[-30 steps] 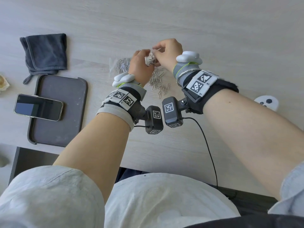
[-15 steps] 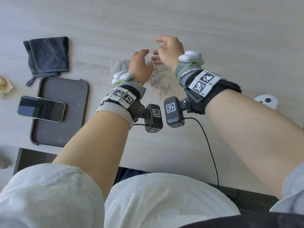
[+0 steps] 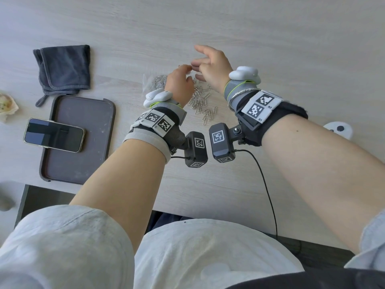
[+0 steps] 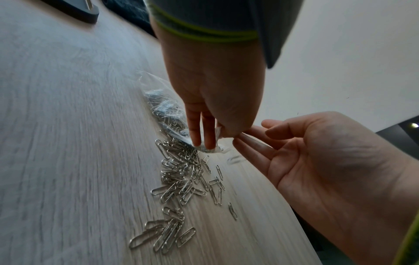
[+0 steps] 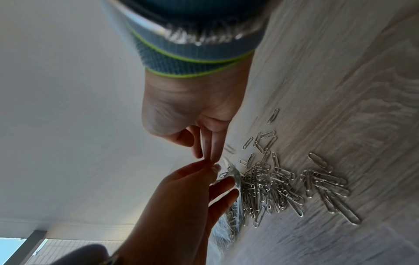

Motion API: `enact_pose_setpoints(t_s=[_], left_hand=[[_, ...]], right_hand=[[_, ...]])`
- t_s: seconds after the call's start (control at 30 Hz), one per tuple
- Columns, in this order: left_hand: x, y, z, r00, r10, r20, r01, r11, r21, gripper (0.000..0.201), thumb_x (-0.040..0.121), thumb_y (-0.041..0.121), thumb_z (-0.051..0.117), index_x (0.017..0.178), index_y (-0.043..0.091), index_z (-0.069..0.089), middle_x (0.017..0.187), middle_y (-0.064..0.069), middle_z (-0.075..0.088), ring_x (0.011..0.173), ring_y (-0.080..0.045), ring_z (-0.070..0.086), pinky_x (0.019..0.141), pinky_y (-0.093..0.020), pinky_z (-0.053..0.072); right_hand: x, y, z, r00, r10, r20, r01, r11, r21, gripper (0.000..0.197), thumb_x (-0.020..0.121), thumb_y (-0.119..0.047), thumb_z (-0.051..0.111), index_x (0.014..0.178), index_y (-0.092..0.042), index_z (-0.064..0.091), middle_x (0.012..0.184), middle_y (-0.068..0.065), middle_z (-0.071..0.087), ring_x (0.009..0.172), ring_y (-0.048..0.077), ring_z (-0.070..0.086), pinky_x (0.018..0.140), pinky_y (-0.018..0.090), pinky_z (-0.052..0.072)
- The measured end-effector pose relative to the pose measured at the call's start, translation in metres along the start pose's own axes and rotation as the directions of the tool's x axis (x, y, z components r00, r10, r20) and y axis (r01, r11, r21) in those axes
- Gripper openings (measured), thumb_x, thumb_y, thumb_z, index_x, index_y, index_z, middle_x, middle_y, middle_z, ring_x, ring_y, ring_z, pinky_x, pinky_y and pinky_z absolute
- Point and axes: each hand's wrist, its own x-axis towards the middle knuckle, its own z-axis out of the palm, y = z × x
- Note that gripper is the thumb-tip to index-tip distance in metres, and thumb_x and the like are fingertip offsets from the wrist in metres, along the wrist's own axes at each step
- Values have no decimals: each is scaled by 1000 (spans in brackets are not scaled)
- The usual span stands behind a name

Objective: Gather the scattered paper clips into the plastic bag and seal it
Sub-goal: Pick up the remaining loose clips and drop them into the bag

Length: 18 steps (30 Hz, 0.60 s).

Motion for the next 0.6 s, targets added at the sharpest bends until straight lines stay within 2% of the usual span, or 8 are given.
enact_pose_setpoints(t_s=[0.07, 0.13, 0.2, 0.27, 0.3, 0.43, 0.53, 0.6], left_hand=[[0, 0, 0, 1000, 2, -18, -1, 1000, 20, 38, 88, 4, 40, 124, 8, 50, 128, -11, 57, 110, -28, 59, 98, -40, 47], [0, -1, -3, 997, -1, -80, 5, 998, 58, 41, 87, 1, 41, 127, 8, 48, 130, -10, 55, 119, -24, 52, 101, -32, 42], [0, -3, -10, 985, -16, -172, 29, 997, 70, 44, 87, 0, 40, 129, 8, 45, 133, -9, 53, 121, -22, 50, 98, -29, 40], [0, -7, -19, 963, -21, -268, 37, 998, 55, 44, 86, 2, 40, 129, 9, 46, 134, -8, 51, 116, -22, 53, 94, -27, 42], [0, -10, -23, 949, -6, -316, 20, 999, 39, 43, 85, 1, 39, 127, 10, 48, 133, -8, 52, 113, -21, 55, 90, -25, 43], [5, -22, -42, 860, 75, -505, -107, 994, -33, 51, 76, -2, 29, 118, 8, 57, 124, -11, 53, 109, -16, 54, 75, 7, 30], [8, -29, -47, 852, 95, -515, -109, 994, 3, 54, 76, -2, 28, 121, 8, 55, 127, -12, 50, 114, -18, 52, 82, 3, 31], [9, -37, -43, 887, 71, -456, -52, 997, 54, 51, 79, -4, 30, 122, 10, 55, 129, -11, 50, 118, -21, 50, 89, -14, 37]], right_hand=[[0, 2, -1, 1000, 1, 1, -1, 997, 79, 59, 81, 1, 33, 137, -17, 44, 107, 4, 66, 102, 19, 64, 86, 35, 57], [-1, 6, -3, 995, -40, -89, 48, 994, 95, 50, 84, 1, 35, 127, -15, 54, 100, 0, 65, 88, 14, 66, 76, 33, 60], [1, 12, -8, 970, -101, -220, 103, 995, -3, 41, 83, -1, 39, 111, -15, 65, 96, -1, 70, 80, 8, 62, 78, 26, 56], [4, 25, -13, 958, -121, -261, 88, 987, -135, 39, 85, -1, 40, 110, -14, 66, 109, 3, 70, 93, 10, 61, 83, 16, 46], [6, 34, -15, 963, -103, -248, 54, 979, -197, 39, 86, -1, 40, 115, -12, 64, 119, 5, 66, 106, 14, 59, 90, 17, 42], [14, 71, -8, 985, -59, -160, -15, 906, -424, 45, 89, -4, 46, 134, -6, 46, 147, 11, 40, 138, 25, 34, 113, 27, 22], [19, 85, 1, 990, -36, -135, -33, 880, -475, 54, 92, -8, 44, 144, -5, 28, 157, 15, 16, 147, 27, 13, 120, 31, 9], [24, 86, 7, 997, -25, -78, -18, 859, -511, 58, 95, -13, 41, 147, -3, 18, 158, 16, 8, 148, 27, 5, 121, 31, 4]])
